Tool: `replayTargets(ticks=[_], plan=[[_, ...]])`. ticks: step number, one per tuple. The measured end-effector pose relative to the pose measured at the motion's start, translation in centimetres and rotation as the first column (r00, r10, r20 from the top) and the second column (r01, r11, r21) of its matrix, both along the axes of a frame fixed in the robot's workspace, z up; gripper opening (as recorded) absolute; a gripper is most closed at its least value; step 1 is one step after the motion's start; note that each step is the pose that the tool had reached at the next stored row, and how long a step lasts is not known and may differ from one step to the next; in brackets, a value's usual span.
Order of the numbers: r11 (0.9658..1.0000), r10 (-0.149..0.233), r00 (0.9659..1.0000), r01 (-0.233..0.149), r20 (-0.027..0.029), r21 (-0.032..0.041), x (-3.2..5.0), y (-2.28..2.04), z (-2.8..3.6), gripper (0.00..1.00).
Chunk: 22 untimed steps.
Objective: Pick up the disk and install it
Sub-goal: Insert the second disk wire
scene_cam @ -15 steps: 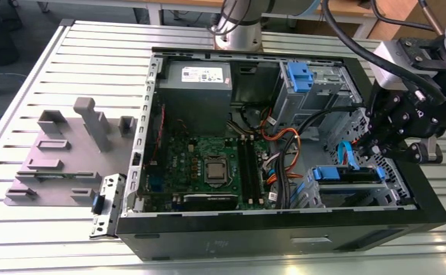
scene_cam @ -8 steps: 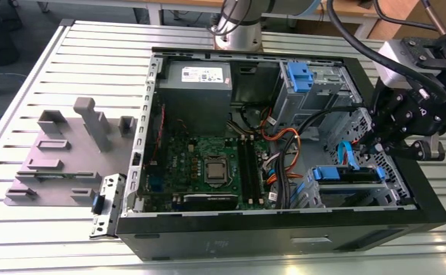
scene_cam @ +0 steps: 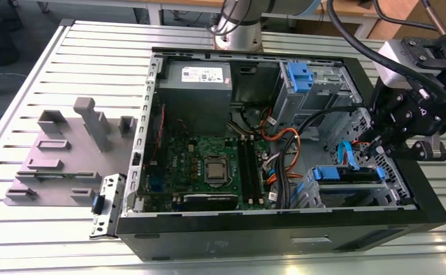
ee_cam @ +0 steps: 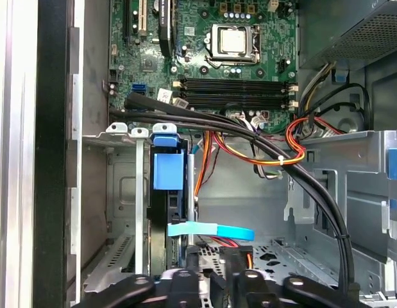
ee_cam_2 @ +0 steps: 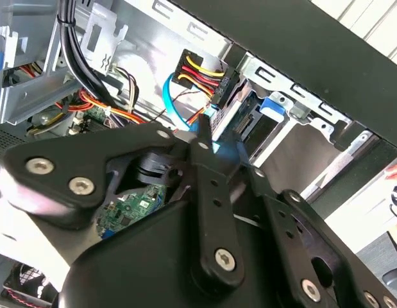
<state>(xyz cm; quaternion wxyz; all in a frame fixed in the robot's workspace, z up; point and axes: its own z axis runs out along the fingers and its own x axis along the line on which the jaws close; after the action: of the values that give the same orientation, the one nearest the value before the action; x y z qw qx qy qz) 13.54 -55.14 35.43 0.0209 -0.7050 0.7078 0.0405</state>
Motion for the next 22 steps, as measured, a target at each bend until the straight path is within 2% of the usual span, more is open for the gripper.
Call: replayTargets(ticks=[2, 6, 16, 22], plan=[[1.0000, 0.000, 1.0000, 0.000, 0.0000, 0.0000, 0.00, 0.00, 0.00, 0.36], [1.0000, 0.000, 1.0000, 0.000, 0.0000, 0.0000, 0.28, 0.02, -0.16, 0.36], [1.0000, 0.000, 1.0000, 0.000, 0.0000, 0.0000, 2.06, 0.37, -0.77, 0.36], [1.0000, 0.000, 1.0000, 0.000, 0.0000, -0.0003, 2.37, 0.58, -1.24, 0.36]])
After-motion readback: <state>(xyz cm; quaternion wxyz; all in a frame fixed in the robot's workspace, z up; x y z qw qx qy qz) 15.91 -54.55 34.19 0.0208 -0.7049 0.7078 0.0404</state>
